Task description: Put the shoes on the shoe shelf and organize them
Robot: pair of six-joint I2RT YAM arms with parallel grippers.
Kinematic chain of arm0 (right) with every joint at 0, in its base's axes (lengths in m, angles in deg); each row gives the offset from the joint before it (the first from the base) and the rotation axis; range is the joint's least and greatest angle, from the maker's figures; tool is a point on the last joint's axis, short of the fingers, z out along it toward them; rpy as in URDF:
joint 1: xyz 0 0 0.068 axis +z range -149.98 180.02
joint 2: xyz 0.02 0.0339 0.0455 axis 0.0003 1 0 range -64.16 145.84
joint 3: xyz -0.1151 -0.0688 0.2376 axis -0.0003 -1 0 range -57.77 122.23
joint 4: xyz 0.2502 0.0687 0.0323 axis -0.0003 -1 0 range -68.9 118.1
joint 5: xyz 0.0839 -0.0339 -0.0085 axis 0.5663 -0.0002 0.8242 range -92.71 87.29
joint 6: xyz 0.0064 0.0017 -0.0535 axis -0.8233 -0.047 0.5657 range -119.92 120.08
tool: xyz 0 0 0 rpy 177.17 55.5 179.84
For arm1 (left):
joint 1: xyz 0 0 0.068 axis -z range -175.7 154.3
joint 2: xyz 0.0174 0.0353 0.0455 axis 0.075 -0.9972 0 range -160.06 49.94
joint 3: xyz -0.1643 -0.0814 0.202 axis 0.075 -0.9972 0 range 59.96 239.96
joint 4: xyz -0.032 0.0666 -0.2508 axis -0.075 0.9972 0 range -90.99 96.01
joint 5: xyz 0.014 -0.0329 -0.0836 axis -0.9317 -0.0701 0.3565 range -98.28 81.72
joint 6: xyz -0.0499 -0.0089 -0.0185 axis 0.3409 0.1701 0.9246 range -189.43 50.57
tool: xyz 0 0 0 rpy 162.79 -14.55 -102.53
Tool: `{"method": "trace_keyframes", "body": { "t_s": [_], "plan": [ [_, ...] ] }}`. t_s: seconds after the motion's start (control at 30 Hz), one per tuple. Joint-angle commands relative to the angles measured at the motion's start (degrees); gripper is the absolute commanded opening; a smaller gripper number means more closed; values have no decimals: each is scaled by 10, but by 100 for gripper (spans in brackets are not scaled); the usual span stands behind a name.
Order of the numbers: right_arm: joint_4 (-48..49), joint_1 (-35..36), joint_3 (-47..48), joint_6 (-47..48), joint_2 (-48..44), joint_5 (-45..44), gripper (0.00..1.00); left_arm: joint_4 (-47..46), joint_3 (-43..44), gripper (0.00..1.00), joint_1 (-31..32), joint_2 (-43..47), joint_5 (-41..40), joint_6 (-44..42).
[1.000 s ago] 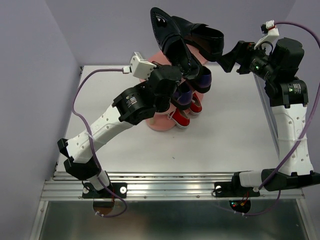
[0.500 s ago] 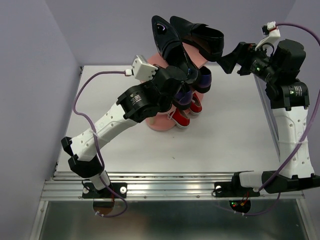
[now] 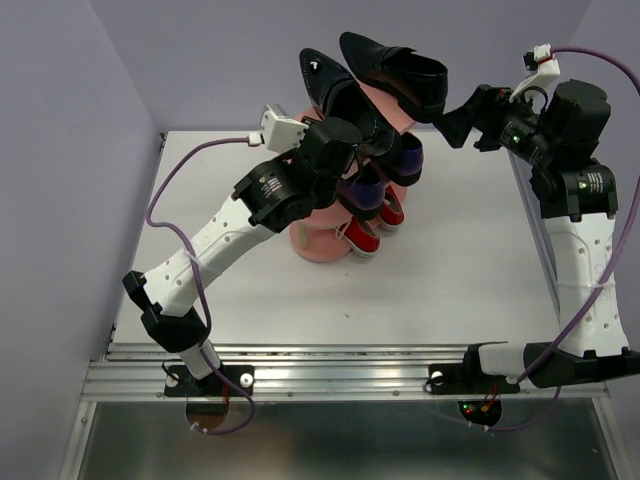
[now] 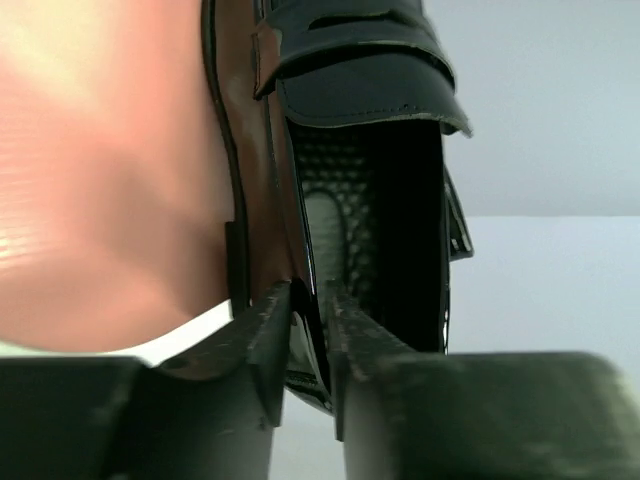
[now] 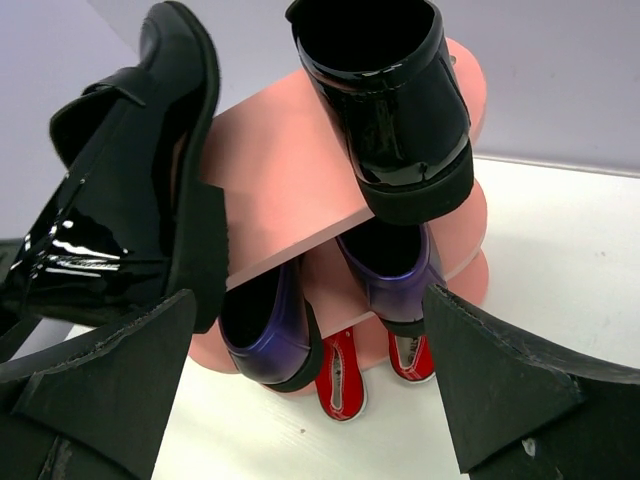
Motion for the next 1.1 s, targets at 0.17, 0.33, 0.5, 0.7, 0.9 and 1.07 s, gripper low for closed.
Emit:
{"method": "trace_keyframes", "body": {
  "t_s": [0.17,0.33,0.5,0.7,0.9,1.07],
  "plan": [
    [29,5,3,4,-12,8,100,-98,-20,50,-17,17,30,-42],
    [30,5,-1,4,-11,9,100,-113,-28,58,-23,16,47,-56],
    [27,5,1,6,-10,8,100,-140,-27,62,-24,20,61,-94],
    [23,5,-1,9,-13,-2,100,-238,-67,63,-25,67,92,-228],
    [19,5,-24,0,-24,-108,100,-400,-229,65,-24,185,165,-387],
    [19,5,-94,-22,-53,-326,100,-492,-440,70,-23,332,150,-478]
  ]
}}
